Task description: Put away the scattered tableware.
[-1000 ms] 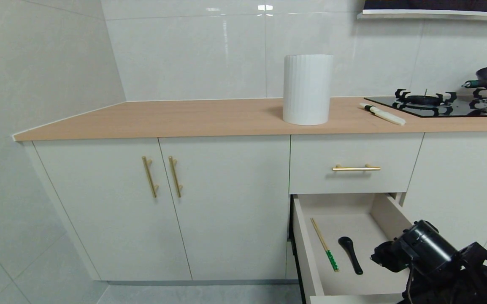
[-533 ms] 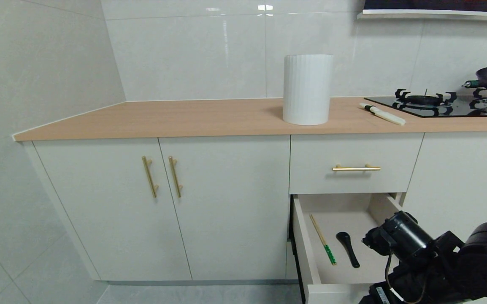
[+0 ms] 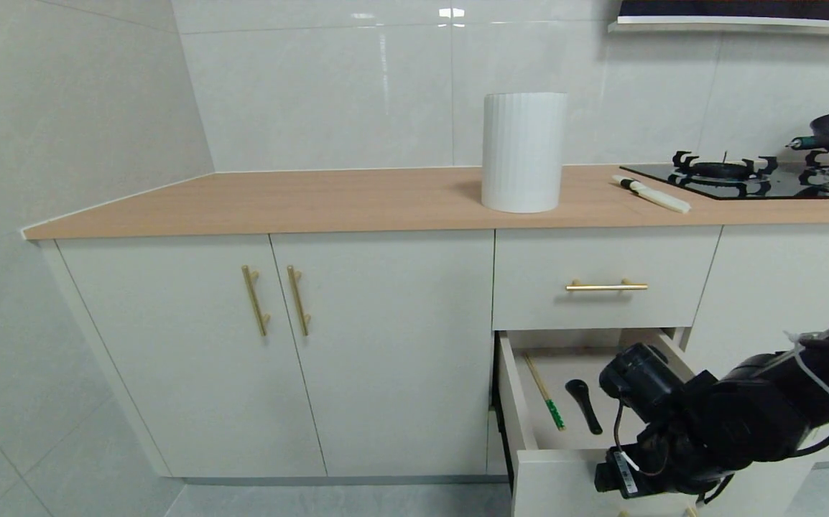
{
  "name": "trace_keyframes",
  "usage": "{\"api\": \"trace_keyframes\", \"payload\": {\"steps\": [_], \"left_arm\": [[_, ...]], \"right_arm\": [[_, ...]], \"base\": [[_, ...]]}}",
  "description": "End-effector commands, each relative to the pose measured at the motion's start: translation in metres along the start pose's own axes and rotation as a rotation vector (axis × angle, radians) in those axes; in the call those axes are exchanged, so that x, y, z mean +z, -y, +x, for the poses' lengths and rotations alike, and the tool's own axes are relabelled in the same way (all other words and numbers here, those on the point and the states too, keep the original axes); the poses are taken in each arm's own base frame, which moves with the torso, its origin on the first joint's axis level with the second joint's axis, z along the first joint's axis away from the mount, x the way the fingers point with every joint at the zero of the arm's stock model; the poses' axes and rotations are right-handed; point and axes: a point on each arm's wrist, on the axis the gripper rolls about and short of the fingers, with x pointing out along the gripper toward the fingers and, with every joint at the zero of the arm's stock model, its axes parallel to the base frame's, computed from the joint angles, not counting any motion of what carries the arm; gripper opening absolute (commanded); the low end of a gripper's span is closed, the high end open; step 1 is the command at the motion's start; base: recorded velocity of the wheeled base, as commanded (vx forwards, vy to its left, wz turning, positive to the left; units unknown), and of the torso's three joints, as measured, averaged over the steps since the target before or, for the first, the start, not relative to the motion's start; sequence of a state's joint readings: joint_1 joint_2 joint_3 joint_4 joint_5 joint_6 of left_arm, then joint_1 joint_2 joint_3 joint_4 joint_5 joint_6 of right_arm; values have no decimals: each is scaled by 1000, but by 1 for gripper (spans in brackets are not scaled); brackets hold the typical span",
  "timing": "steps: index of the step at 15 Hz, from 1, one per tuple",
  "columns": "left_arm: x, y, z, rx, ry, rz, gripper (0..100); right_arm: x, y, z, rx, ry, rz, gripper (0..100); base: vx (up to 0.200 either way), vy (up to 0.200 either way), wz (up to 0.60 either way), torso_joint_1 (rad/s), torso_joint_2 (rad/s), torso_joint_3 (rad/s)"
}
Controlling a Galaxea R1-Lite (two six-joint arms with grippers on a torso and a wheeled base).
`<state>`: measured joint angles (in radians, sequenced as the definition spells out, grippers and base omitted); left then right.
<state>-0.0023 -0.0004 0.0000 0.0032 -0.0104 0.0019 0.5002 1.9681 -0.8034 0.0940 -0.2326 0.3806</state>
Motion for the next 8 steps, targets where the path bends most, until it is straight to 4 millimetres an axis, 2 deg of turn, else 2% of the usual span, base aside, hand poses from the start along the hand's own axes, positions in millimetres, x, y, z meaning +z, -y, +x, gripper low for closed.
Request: {"api": "trace_keyframes", "payload": {"steps": [1, 6, 8], "left_arm": [[0, 0, 0, 0, 0, 0, 100], [0, 0, 0, -1, 0, 0, 100], [0, 0, 0, -1, 0, 0, 100]], "right_arm": [[10, 5, 21, -43, -23, 32, 100], [31, 11, 33, -20, 97, 80, 100], [47, 8, 43, -19, 120, 64, 100]], "base": [[0, 0, 0, 0, 0, 0], [0, 0, 0, 0, 0, 0], [0, 0, 0, 0, 0, 0]]}}
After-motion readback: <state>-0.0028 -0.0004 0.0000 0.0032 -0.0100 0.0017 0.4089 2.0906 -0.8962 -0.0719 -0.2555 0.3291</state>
